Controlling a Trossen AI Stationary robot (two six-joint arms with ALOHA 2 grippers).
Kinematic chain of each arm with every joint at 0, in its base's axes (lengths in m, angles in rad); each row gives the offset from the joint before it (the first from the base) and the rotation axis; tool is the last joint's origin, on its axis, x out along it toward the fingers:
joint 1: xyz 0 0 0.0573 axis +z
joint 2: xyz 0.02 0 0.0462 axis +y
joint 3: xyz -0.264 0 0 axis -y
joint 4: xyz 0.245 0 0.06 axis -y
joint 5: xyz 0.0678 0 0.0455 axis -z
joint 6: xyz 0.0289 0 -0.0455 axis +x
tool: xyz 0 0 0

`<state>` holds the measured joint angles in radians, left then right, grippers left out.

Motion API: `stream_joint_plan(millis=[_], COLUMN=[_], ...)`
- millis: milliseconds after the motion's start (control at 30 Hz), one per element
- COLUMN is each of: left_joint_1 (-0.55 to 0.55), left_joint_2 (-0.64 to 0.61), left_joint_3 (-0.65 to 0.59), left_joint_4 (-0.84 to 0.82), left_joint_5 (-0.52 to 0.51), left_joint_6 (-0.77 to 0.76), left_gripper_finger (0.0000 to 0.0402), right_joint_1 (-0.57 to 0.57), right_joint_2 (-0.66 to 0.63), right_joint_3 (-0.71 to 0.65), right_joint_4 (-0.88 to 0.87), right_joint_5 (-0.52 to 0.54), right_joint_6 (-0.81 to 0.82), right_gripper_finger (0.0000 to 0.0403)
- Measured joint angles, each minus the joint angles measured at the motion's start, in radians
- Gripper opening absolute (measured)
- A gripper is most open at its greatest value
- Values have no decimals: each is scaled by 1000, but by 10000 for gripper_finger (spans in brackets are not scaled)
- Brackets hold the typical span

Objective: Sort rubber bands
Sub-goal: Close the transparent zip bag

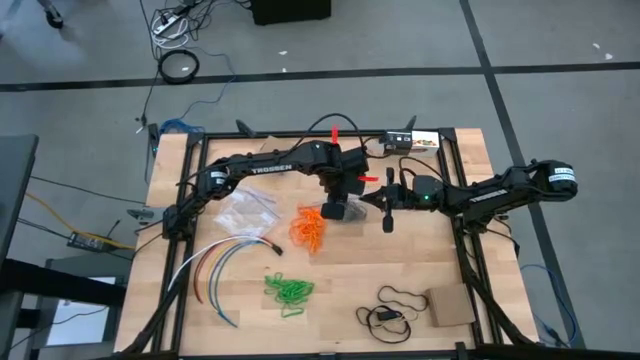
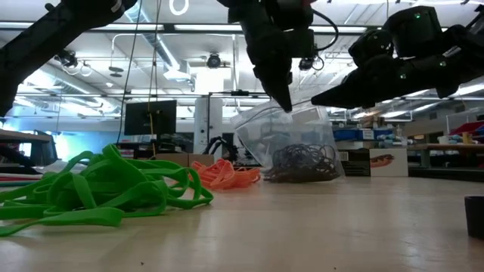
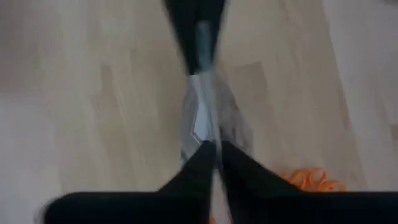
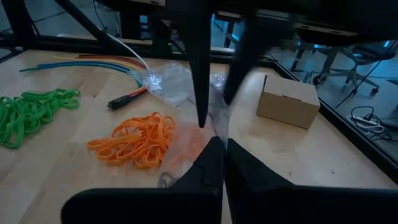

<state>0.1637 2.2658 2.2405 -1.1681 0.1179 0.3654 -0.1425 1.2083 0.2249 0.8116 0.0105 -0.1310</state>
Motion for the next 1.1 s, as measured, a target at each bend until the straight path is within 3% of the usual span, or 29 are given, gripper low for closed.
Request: stream_joint_plan(millis=[100,233,500,600,733,1100], left_joint_1=[-7,-7,-1,8,7,6], left_joint_2=[0,0,0,0,0,0], left_joint_3=[0,0,0,0,0,-55], left_joint_4=[4,-3,-16,-24,-47,-42], left_joint_5=[-21,10,-18,-60,-90,-61], left_joint_6=[13,12,-66,-92,-106,-104], left_gripper_finger=[9,22,172,196,170,15], right_joint_1=[-6,-11,-12,-12,-12,-12], right_joint_2=[0,0,0,0,0,0], right_joint_3=[0,0,0,0,0,0], right_joint_4=[1,2,3,3,3,3], right_joint_5=[1,-4,1,1,1,0], right_joint_6=[0,2,6,6,7,8], right_gripper_finger=[0,0,0,0,0,0])
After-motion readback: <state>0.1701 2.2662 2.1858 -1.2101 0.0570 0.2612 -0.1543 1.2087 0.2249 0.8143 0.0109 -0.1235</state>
